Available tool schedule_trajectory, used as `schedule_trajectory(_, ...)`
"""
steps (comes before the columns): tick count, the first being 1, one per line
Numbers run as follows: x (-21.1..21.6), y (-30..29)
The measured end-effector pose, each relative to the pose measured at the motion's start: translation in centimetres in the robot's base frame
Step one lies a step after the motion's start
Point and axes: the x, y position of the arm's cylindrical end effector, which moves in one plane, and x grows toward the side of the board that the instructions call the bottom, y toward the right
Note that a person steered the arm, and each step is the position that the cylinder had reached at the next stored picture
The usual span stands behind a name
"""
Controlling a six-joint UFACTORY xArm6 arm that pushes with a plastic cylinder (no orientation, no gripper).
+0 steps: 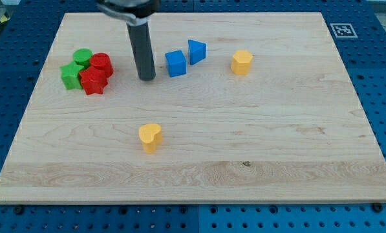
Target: Move the cube diagonally top right to yellow heart
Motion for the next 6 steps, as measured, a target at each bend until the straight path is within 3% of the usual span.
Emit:
schedule_trajectory(3, -6.0, 3.0)
schedule_trajectory(6, -3.6, 5.6)
